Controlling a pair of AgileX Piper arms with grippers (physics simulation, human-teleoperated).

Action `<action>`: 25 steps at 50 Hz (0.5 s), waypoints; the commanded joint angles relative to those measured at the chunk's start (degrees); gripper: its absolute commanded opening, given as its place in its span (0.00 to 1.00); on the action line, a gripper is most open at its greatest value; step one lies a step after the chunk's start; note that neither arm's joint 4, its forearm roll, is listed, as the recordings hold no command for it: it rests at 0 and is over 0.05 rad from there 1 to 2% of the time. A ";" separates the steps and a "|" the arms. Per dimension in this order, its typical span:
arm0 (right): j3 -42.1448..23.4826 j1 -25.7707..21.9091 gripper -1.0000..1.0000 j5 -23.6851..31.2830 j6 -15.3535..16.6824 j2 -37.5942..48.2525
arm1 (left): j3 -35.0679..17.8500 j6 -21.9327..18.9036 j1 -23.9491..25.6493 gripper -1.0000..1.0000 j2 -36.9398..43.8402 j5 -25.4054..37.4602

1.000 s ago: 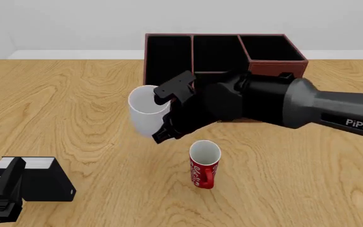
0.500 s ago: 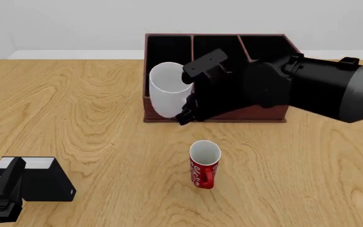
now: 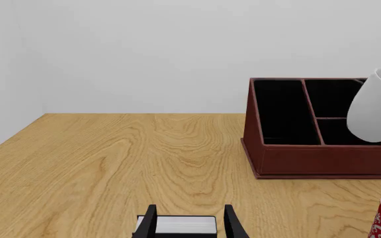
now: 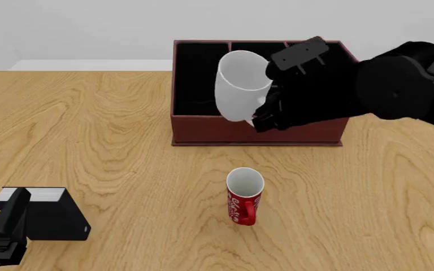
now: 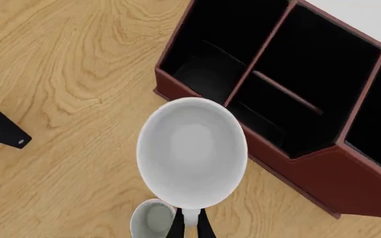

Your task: Pick up the white mug and place it to the right of the caddy.

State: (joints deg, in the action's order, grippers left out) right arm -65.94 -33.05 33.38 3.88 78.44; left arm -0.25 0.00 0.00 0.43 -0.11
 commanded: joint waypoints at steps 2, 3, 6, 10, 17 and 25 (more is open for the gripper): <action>2.36 3.37 0.00 0.82 -0.38 -4.79 | 0.00 0.00 0.00 1.00 0.00 0.00; 2.48 3.50 0.00 0.82 -0.35 -4.99 | 0.00 0.00 0.00 1.00 0.00 0.00; 3.40 4.40 0.00 0.87 -0.55 -6.00 | 0.00 0.00 0.00 1.00 0.00 0.00; 4.30 5.20 0.00 0.88 -0.55 -6.79 | 0.00 0.00 0.00 1.00 0.00 0.00; 6.24 7.39 0.00 1.19 -0.60 -9.04 | 0.00 0.00 0.00 1.00 0.00 0.00; 8.78 10.20 0.00 1.57 -0.60 -12.20 | 0.00 0.00 0.00 1.00 0.00 0.00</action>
State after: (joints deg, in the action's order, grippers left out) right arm -59.68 -25.84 34.58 3.90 69.77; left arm -0.25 0.00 0.00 0.43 -0.11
